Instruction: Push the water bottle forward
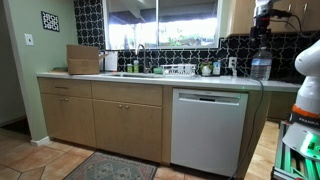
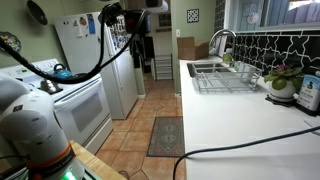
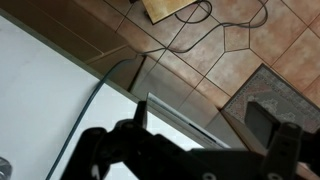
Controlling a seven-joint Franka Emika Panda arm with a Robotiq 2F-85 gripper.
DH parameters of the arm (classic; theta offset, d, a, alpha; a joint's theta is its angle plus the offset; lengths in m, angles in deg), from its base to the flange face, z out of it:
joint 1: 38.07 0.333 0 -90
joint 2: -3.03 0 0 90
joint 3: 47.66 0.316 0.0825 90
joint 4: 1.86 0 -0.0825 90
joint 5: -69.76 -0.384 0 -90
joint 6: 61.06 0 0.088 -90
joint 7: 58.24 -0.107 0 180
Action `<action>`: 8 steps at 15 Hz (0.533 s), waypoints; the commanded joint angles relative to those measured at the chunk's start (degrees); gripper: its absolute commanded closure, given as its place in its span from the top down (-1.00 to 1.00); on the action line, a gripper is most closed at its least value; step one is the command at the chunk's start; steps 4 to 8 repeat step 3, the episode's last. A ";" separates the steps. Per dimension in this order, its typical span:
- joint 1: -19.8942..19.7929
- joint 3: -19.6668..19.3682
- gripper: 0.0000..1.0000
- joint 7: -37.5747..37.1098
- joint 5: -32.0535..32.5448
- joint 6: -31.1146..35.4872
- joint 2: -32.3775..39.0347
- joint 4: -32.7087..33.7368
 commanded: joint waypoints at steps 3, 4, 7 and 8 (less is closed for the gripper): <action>0.74 -0.49 1.00 0.41 0.14 -0.25 -0.67 -0.27; 0.74 -0.49 1.00 0.41 0.14 -0.25 -0.67 -0.27; 0.74 -0.49 1.00 0.41 0.14 -0.25 -0.67 -0.27; 0.74 -0.49 1.00 0.41 0.14 -0.25 -0.67 -0.27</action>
